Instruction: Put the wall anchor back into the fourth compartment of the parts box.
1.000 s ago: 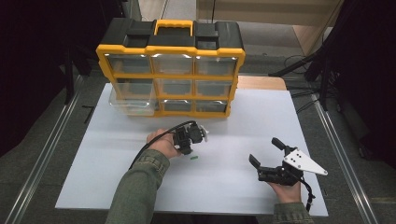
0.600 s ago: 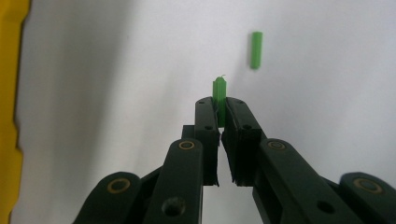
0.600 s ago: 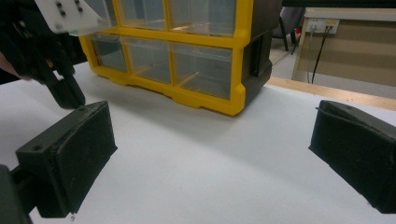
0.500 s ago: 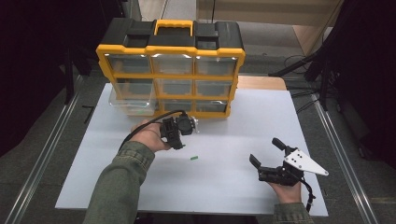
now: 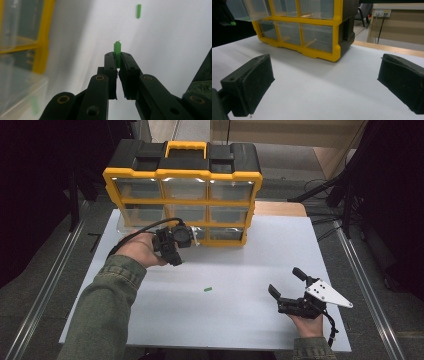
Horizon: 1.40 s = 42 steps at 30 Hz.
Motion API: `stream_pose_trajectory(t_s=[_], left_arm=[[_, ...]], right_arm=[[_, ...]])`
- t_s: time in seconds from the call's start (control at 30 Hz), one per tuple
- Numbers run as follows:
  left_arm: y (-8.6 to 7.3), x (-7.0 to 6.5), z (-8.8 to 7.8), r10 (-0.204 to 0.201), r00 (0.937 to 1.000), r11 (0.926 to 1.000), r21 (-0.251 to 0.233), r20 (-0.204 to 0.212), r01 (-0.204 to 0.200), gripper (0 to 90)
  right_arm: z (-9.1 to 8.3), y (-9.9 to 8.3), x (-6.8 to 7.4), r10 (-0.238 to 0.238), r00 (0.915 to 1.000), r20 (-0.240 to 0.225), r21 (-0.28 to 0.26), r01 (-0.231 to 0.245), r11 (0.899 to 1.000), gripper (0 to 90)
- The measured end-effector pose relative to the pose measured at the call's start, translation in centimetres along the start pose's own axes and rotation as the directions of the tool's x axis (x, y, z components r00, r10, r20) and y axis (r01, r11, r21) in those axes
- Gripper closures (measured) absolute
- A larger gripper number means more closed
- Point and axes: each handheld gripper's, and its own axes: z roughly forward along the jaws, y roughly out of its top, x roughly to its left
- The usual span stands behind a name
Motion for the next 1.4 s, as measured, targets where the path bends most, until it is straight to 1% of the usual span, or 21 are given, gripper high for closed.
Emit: stream_pose_trajectory(t_s=[0.03,0.07,0.1,0.13,0.17,0.3,0.33,0.37,0.47,0.5,0.53,0.63,0.67,0.8,0.87,0.97,1.0,1.23,1.27,1.3,1.4], left_arm=[[-0.3,0.5,-0.8,-0.004,0.9999,1.0,0.004,-0.011,0.004,83.9],[-0.3,0.5,-0.8,-0.004,0.9999,1.0,0.004,-0.011,0.004,83.9],[-0.6,0.8,-1.4,-0.006,0.9997,1.0,0.007,-0.022,0.006,83.9],[-1.0,1.5,-2.3,-0.012,0.9995,0.9999,0.001,-0.029,0.013,83.9],[-1.0,1.5,-2.3,-0.012,0.9995,0.9999,0.001,-0.029,0.013,83.9],[-2.0,2.6,-4.7,-0.023,0.9976,0.9997,-0.009,-0.065,0.023,83.9],[-2.0,2.6,-4.7,-0.023,0.9976,0.9997,-0.009,-0.065,0.023,83.9],[-2.2,2.8,-5.3,-0.027,0.9969,0.9996,-0.011,-0.074,0.026,83.9],[-2.8,3.5,-6.6,-0.044,0.9948,0.9987,-0.03,-0.092,0.042,83.9],[-3.2,4.1,-7.4,-0.056,0.9927,0.9979,-0.038,-0.107,0.052,83.9],[-3.2,4.1,-7.4,-0.056,0.9927,0.9979,-0.038,-0.107,0.052,83.9],[-3.9,5.1,-8.2,-0.089,0.9884,0.9946,-0.064,-0.123,0.082,83.9],[-4.1,5.3,-8.4,-0.093,0.9881,0.9937,-0.073,-0.123,0.084,83.9],[-5.0,6.7,-8.3,-0.14,0.9814,0.987,-0.098,-0.132,0.127,83.9],[-5.4,7.5,-8.1,-0.153,0.9783,0.9858,-0.091,-0.14,0.141,83.9],[-5.6,7.9,-7.9,-0.156,0.9783,0.9855,-0.089,-0.136,0.145,83.9],[-5.7,8.2,-7.6,-0.165,0.9771,0.9836,-0.095,-0.135,0.153,83.9],[-5.6,8.5,-7.2,-0.161,0.9772,0.9855,-0.076,-0.138,0.152,83.5],[-5.4,8.4,-7.2,-0.157,0.9781,0.986,-0.078,-0.137,0.147,81.1],[-5.4,8.4,-7.2,-0.157,0.9781,0.986,-0.078,-0.137,0.147,75.8],[-5.2,7.8,-7.3,-0.148,0.9776,0.988,-0.066,-0.15,0.139,68.0]], right_arm=[[0.0,0.0,0.0,0.001,1.0,0.001,0.0,-0.001,1.0,0.2],[0.0,0.0,0.0,0.001,1.0,0.001,0.0,-0.001,1.0,0.2],[-0.1,0.0,0.0,0.002,1.0,0.001,0.0,-0.002,1.0,0.2],[-0.1,-0.1,0.0,0.003,1.0,0.002,0.002,-0.003,1.0,0.2],[-0.1,-0.1,0.0,0.003,1.0,0.002,0.002,-0.003,1.0,0.2],[-0.2,-0.1,0.0,0.003,1.0,0.006,-0.001,-0.003,1.0,0.2],[-0.3,-0.1,0.0,0.001,1.0,0.005,-0.003,-0.001,1.0,0.2],[-0.3,-0.1,0.0,0.001,1.0,0.005,-0.003,-0.001,1.0,0.2],[-0.4,-0.1,0.1,0.003,1.0,0.006,0.002,-0.003,1.0,0.2],[-0.4,-0.1,0.1,0.004,1.0,0.008,0.003,-0.004,1.0,0.2],[-0.4,-0.1,0.1,0.004,1.0,0.008,0.003,-0.004,1.0,0.2],[-0.5,-0.2,0.0,0.006,0.9999,0.008,0.003,-0.006,1.0,0.2],[-0.5,-0.2,0.0,0.005,1.0,0.008,0.003,-0.005,1.0,0.2],[-0.6,-0.1,-0.1,0.008,0.9999,0.011,-0.004,-0.008,1.0,0.3],[-0.6,-0.1,-0.2,0.01,0.9999,0.013,-0.003,-0.01,1.0,0.3],[-0.6,-0.1,-0.2,0.005,0.9999,0.01,0.0,-0.005,1.0,0.3],[-0.5,-0.1,-0.2,0.003,1.0,0.009,0.0,-0.003,1.0,0.3],[-0.4,-0.1,-0.2,0.001,1.0,0.006,0.004,-0.001,1.0,0.3],[-0.4,-0.1,-0.2,0.002,1.0,0.005,0.004,-0.002,1.0,0.3],[-0.4,-0.1,-0.2,0.001,1.0,0.005,0.004,-0.001,1.0,0.3],[-0.4,-0.1,-0.2,0.001,1.0,0.003,0.004,-0.001,1.0,0.3]])
